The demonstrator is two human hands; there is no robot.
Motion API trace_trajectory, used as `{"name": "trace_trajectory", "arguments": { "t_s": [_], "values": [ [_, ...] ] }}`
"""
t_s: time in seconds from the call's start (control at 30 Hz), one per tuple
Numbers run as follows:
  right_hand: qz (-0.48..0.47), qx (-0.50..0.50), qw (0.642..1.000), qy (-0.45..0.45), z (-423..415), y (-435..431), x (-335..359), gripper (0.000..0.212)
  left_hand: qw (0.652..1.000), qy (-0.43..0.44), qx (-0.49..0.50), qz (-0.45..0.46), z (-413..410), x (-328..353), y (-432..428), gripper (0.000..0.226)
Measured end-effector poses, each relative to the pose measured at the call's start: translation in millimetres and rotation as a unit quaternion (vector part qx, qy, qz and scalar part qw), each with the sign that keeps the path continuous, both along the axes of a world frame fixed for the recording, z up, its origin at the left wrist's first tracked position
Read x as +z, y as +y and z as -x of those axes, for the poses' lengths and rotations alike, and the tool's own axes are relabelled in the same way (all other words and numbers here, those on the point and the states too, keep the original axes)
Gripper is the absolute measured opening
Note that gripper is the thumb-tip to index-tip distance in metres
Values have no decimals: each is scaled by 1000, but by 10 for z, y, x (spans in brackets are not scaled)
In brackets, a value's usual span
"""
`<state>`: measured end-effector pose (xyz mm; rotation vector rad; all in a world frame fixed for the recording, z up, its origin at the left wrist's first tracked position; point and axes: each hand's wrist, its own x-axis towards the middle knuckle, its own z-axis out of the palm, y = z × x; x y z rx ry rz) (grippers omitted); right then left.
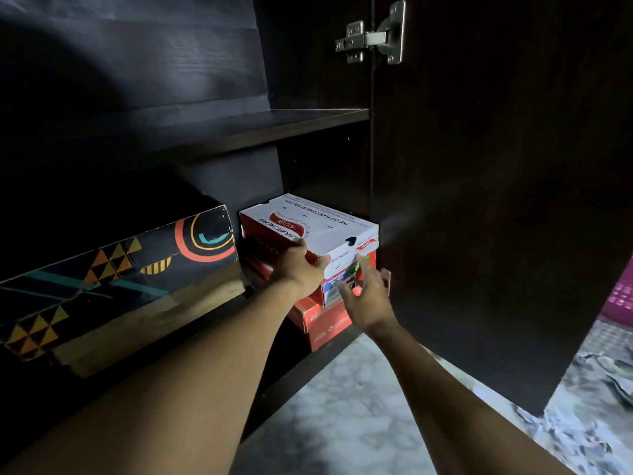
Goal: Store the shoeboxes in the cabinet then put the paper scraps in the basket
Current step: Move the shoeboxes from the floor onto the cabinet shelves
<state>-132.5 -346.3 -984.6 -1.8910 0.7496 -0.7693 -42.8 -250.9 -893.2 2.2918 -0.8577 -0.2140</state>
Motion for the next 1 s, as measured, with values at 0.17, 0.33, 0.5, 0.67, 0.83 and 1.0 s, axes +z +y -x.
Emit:
{"name": "trace_trajectory", "arguments": {
  "t_s": [0.17,0.33,0.5,0.67,0.83,1.0],
  "values": [
    [-3,66,997,38,-182,-20,-26,78,999,-13,13,-30,-203,5,-30,64],
    [-22,48,997,63,-87,-87,69,66,999,13,25,-21,-150,0,-76,71],
    [-7,20,997,79,153,-102,183,46,998,48,34,24,34,19,-76,65],
    [-3,-8,997,73,673,-44,372,48,989,99,52,94,462,18,-134,53],
    [36,-72,991,109,1538,92,615,51,978,148,76,125,1086,-13,-276,50],
    [74,-154,968,185,2625,370,654,44,982,151,-87,70,1983,-76,-344,40]
  ]
}}
